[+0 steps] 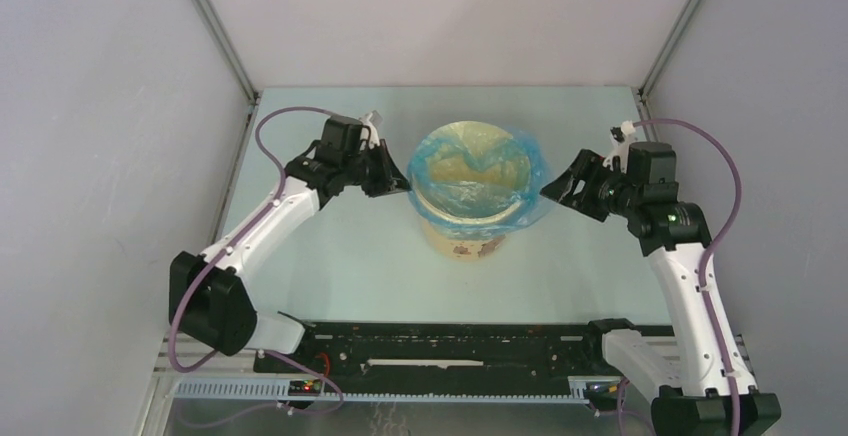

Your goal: Put the trash bags into the trash bin

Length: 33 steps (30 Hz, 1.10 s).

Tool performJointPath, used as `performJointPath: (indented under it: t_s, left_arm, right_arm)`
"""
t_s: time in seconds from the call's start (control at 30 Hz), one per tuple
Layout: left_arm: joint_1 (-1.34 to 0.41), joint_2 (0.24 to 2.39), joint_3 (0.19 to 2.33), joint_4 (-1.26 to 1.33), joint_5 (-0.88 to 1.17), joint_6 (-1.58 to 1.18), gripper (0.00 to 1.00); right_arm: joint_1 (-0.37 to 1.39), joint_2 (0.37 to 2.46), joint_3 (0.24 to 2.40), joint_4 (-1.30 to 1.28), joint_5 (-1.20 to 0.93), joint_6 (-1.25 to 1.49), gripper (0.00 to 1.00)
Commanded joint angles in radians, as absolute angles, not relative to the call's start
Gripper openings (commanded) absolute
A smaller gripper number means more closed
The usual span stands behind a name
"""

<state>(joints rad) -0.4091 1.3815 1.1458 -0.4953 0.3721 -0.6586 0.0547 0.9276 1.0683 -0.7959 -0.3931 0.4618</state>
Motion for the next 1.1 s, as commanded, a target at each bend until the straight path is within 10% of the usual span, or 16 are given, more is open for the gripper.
performJointPath:
  t_s: [0.0,0.57,0.83,1.07]
  left_arm:
    - [-0.404,1.395,1.132,-0.472,0.398,-0.675,0.00]
    - [-0.406,1.502,1.089,-0.443,0.374,-0.682,0.00]
    - [-0.418,1.533,1.069,-0.415,0.395,-0.692,0.00]
    - [-0.422,1.456,1.062,-0.410,0.426,-0.721,0.00]
  right_arm:
    - [0.045,0.955,1.075,-0.757,-0.383,0.403,0.68]
    - [0.046,1.203,0.962,-0.477,-0.439,0.393,0.24]
    - [0.045,1.283,0.923,-0.443,-0.472,0.393,0.25]
    - [0.046,1.139,0.981,-0.649,-0.497,0.427,0.56]
